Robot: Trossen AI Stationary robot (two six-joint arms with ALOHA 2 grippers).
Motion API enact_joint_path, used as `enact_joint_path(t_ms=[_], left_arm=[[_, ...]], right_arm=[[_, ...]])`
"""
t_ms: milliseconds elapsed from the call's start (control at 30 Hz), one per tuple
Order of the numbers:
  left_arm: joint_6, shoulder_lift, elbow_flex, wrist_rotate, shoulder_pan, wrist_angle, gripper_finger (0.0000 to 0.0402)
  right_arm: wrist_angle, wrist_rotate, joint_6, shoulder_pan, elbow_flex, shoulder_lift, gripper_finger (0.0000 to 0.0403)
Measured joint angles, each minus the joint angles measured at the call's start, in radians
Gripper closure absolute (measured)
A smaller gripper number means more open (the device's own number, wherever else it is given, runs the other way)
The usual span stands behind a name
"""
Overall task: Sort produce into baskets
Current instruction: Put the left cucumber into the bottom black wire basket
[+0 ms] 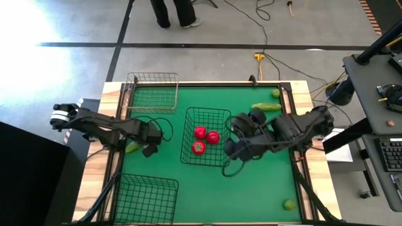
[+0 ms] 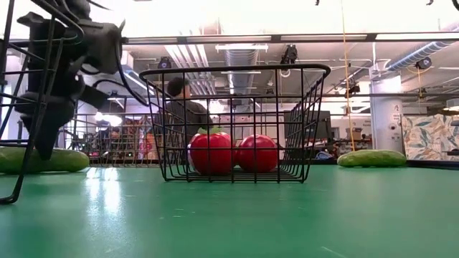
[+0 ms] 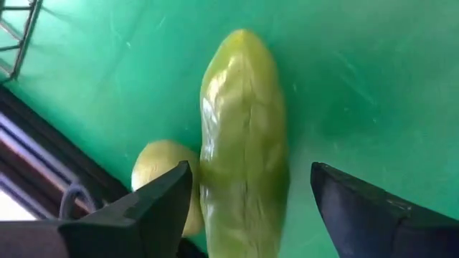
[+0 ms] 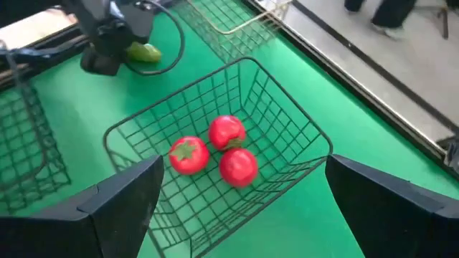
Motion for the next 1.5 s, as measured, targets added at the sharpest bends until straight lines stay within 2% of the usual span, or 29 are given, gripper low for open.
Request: enact_joint_path(t_ms=[200,367,533,667,867,1033,1167,1267,1400,1500], left_arm=[[0.008,0.000,-0.016,-0.011,0.024,0.043,0.0147],[-0.030,0.001,-0.059,-0.010,0.024,0.143,0.0175],[-0.053,0.003,-0.119,0.072,0.021,0.265,0.0215],[-0.082,-0.004,-0.118,0.071,0.005,0.268,0.0226],[-0.045,-0.017,-0.040,0.095,0.000,0.258,0.0232],[-0.037,-0.058,0.155,0.194,-0.023,0.234,0.0239],[0.011,-0.110,0.363,0.222,-0.119,0.207,0.0238],[0.052,-0.139,0.493,0.215,-0.258,0.199,0.0237],[-0.118,-0.132,0.598,0.089,-0.505,0.197,0.0237],[-0.300,-0.082,0.627,0.065,-0.701,0.201,0.0237]], right_arm=[[0.004,-0.020,-0.027,-0.044,0.000,0.000,0.0022],[0.006,-0.019,-0.059,-0.073,0.000,0.000,0.0022],[0.007,-0.019,-0.070,-0.078,0.000,0.000,0.0022],[0.007,-0.019,-0.077,-0.078,-0.001,0.000,0.0022],[0.001,-0.012,-0.085,-0.078,-0.002,0.008,0.0022],[-0.005,-0.018,-0.117,-0.077,-0.011,0.014,0.0022],[-0.009,-0.020,-0.144,-0.068,-0.012,0.014,0.0022],[-0.009,-0.019,-0.185,-0.056,-0.012,0.014,0.0022],[-0.010,-0.019,-0.208,-0.053,-0.019,0.014,0.0022],[-0.009,-0.019,-0.208,-0.050,-0.027,0.014,0.0022]])
